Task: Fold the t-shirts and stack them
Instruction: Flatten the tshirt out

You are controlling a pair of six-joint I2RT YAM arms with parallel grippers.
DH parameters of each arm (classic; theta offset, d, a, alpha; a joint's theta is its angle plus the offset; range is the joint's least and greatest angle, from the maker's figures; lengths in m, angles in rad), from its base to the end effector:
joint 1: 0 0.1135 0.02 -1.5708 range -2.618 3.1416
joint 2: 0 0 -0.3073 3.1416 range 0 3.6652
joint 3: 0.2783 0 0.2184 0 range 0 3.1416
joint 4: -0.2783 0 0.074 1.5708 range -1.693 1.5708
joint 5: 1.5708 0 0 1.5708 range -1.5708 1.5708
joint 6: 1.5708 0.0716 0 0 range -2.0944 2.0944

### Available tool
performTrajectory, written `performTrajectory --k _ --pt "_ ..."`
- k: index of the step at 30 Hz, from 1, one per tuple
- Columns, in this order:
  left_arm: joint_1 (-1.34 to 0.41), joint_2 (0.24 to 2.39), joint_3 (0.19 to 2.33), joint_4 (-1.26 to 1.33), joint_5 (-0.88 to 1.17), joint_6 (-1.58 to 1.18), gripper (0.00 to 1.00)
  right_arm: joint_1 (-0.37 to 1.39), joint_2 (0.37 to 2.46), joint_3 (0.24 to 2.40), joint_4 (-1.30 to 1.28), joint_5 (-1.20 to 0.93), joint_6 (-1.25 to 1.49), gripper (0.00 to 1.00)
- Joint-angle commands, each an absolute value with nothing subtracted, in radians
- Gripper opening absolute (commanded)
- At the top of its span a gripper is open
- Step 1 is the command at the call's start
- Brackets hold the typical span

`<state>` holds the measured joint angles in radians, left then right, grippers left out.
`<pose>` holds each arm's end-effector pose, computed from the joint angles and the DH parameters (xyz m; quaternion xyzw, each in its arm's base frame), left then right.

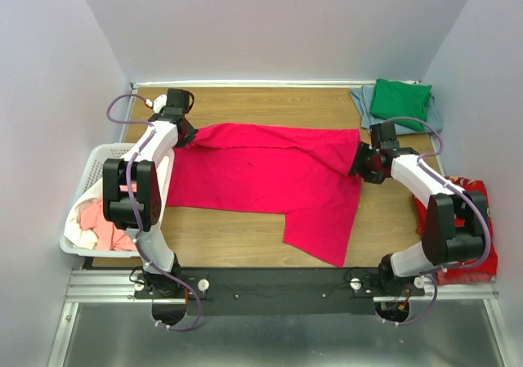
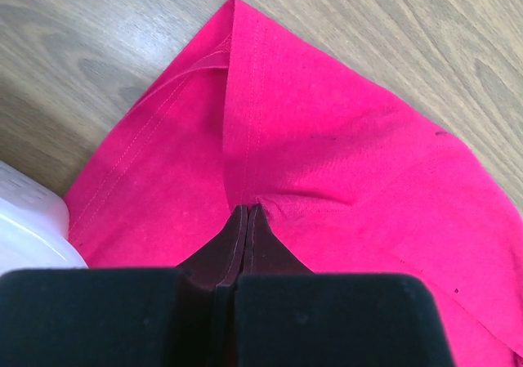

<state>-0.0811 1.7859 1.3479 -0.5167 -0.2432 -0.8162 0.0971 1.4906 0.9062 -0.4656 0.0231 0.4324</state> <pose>0.3843 -0.0139 0.2619 -0.3742 0.8695 -0.0264 0.3213 0.2749 0.0251 0.2277 0.1642 0.9522 0.0566 0.2514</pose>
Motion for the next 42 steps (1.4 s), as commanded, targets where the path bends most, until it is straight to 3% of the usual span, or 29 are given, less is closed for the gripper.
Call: performTrajectory --k 1,16,29,42 --pt "-0.087 1.763 1.381 -0.532 -0.287 -0.815 0.00 0.092 1.486 0.951 -0.489 0.089 0.472 0.63" --pt "-0.097 1.836 1.517 -0.524 -0.359 -0.781 0.00 0.094 1.755 1.170 -0.428 -0.061 0.492 0.48" --pt "-0.100 1.850 1.560 -0.546 -0.377 -0.796 0.00 0.106 1.901 1.201 -0.382 -0.161 0.499 0.43" --pt "-0.118 1.864 1.545 -0.569 -0.420 -0.756 0.00 0.104 2.014 1.341 -0.748 0.331 0.511 0.33"
